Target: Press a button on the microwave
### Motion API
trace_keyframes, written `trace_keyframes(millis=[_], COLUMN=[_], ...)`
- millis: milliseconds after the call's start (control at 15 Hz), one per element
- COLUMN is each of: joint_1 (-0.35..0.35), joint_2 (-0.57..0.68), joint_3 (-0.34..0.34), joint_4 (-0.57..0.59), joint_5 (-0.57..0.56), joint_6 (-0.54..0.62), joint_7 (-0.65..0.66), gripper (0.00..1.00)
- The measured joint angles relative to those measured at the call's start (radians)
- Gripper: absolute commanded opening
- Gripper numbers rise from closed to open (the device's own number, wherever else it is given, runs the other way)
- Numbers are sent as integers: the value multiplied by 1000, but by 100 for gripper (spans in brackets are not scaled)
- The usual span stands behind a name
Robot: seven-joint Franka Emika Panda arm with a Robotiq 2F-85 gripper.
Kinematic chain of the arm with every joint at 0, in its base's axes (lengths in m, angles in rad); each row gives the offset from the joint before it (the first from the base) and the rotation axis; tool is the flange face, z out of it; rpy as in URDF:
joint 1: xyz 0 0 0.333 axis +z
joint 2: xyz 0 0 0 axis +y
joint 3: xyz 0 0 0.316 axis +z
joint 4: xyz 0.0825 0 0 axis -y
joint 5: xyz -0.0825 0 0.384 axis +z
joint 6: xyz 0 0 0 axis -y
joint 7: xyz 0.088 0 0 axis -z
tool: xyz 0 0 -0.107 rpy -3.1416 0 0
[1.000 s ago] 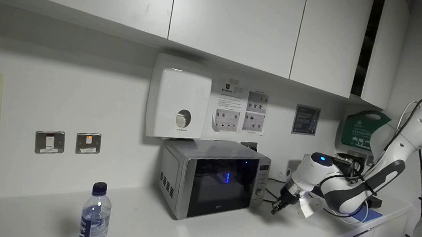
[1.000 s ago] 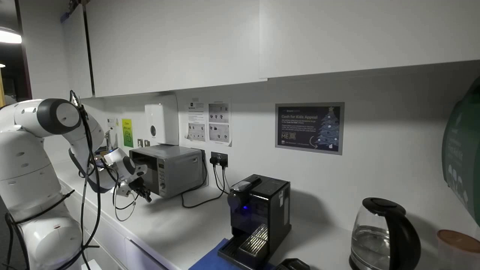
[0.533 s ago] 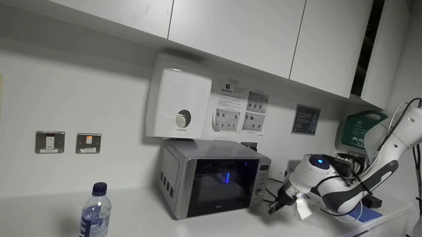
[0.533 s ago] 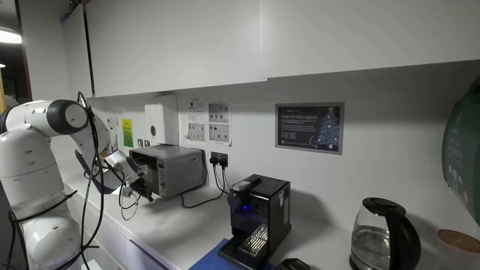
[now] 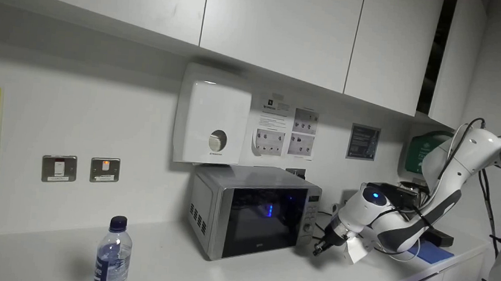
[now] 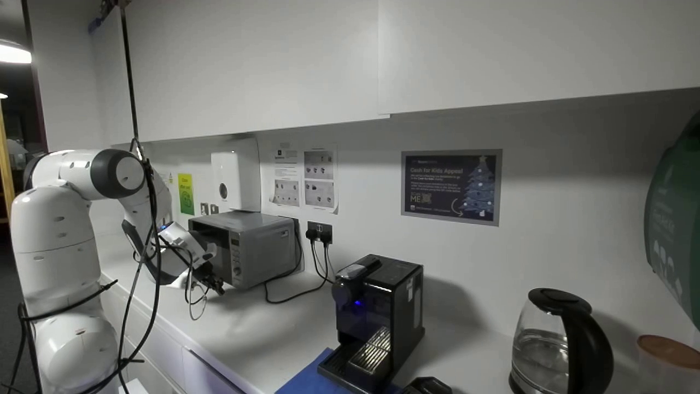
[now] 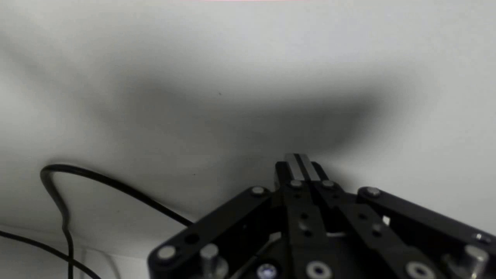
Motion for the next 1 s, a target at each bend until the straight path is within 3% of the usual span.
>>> trace_keyframes(millis=[1000], joint_1=[8], joint_2=[72], joint_3=[0], joint_4=[77], joint_5=[-131], joint_6=[-105], joint_7=[24], gripper=[0])
